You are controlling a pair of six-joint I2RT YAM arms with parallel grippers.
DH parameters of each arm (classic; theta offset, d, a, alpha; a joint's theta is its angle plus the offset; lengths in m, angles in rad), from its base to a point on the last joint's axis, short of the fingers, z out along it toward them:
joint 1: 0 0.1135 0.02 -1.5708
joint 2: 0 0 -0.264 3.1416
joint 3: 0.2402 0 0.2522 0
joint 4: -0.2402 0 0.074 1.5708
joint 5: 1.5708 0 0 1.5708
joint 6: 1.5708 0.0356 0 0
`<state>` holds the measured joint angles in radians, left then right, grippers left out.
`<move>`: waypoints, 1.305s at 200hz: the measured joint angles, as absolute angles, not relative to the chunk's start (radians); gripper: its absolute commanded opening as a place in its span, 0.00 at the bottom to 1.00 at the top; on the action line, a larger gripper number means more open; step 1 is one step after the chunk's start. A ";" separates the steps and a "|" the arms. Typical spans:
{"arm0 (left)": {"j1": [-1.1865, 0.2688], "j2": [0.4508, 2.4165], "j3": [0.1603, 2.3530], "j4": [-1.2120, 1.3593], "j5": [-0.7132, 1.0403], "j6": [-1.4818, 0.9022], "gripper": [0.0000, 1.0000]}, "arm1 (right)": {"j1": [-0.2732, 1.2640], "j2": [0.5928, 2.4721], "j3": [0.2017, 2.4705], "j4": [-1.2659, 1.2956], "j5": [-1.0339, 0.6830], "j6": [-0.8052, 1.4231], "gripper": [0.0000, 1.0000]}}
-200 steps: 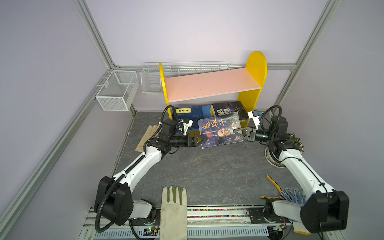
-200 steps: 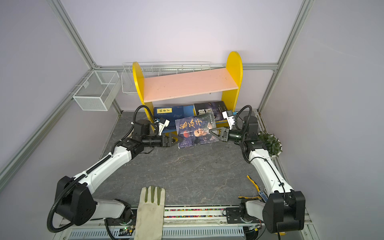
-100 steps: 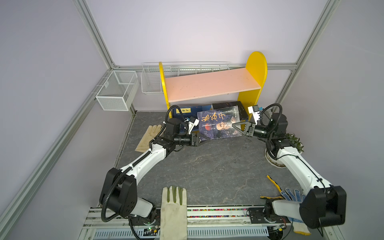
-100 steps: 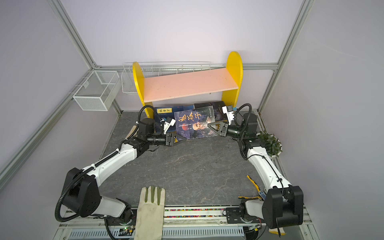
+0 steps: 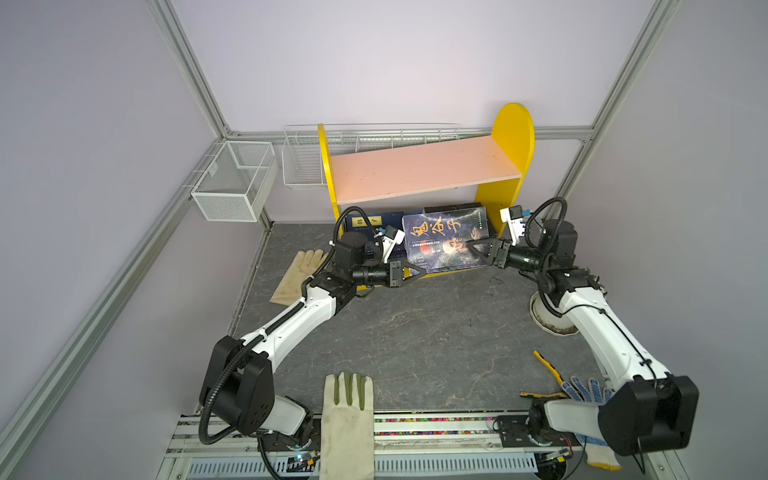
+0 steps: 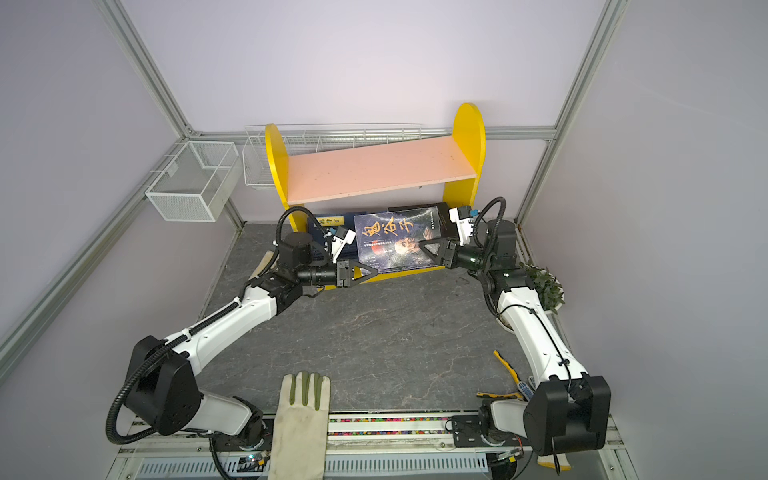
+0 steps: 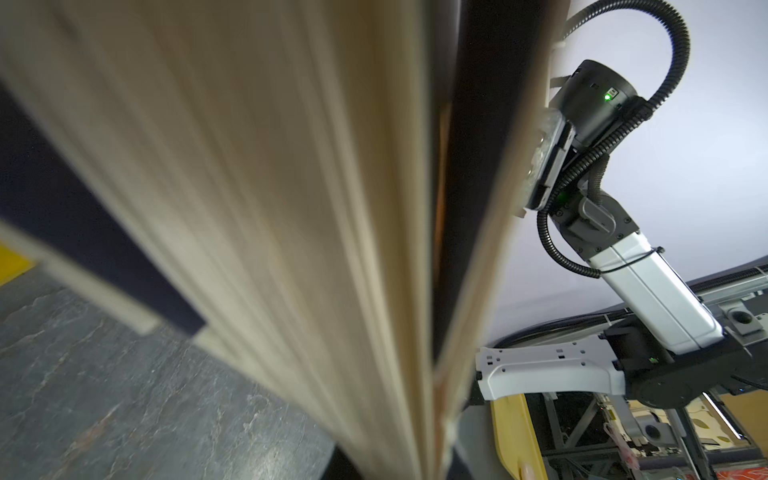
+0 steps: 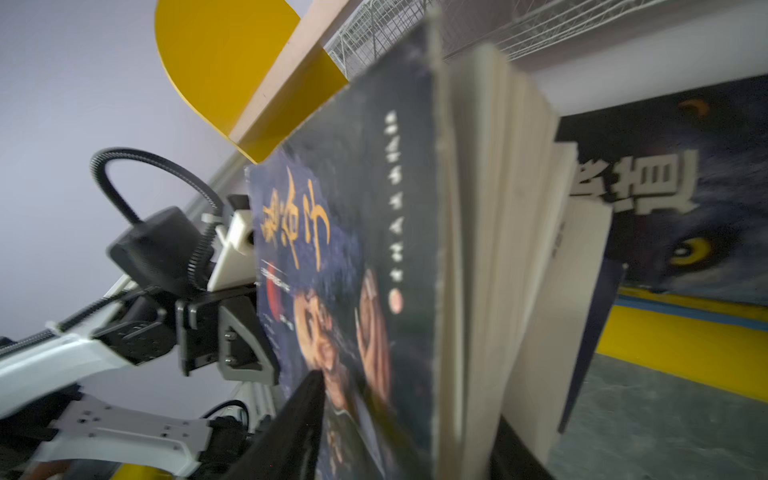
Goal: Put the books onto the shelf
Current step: 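Lift the purple book upright and carry it toward the shelf with both grippers, then lay the purple book onto the stack with left gripper while right withdraws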
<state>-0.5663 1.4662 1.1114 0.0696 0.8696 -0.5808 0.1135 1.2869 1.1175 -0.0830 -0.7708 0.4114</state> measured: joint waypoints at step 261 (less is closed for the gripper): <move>-0.669 2.114 1.795 -0.054 0.486 -0.643 0.26 | 0.067 1.091 1.041 -0.326 -0.035 0.347 0.66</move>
<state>-0.6693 2.1139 1.7947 -0.0536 0.4858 -0.6426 0.0669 1.0912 1.0409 -0.3256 -0.0349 0.3466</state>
